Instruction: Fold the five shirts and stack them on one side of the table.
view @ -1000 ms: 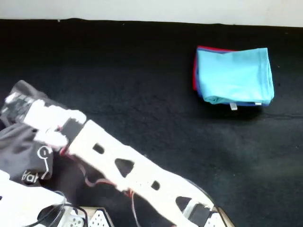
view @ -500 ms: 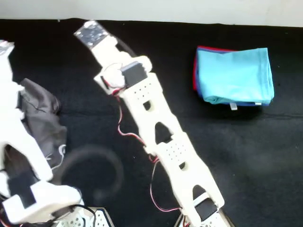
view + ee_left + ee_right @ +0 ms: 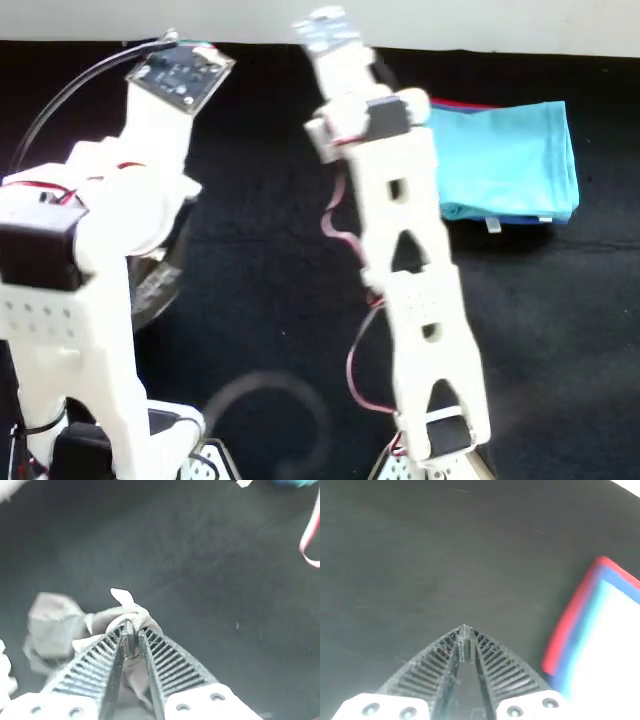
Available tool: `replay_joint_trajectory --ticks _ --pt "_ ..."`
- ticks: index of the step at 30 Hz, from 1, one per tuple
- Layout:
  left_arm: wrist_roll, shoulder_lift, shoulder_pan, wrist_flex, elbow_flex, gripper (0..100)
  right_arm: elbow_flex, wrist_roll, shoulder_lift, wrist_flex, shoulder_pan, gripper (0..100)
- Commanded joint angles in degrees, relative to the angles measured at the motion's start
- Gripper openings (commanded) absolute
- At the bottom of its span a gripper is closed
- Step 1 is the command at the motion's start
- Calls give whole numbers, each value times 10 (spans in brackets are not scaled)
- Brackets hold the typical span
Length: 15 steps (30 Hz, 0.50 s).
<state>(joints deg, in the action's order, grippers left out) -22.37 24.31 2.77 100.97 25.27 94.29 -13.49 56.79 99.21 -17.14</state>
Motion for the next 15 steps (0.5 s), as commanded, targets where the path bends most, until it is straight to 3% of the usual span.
replay_joint_trajectory --ticks 1,5,10,13,15 --pt "4 -29 51 -11 109 9 70 -4 -41 5 73 6" --pt "7 -80 122 -13 235 9 70 -4 -41 14 118 6" --pt "84 -110 185 -7 346 9 70 -4 -41 15 141 6" --pt "92 -110 172 3 337 9 69 -4 -41 16 140 6" --pt "92 -108 113 3 300 9 69 -4 -41 16 138 6"
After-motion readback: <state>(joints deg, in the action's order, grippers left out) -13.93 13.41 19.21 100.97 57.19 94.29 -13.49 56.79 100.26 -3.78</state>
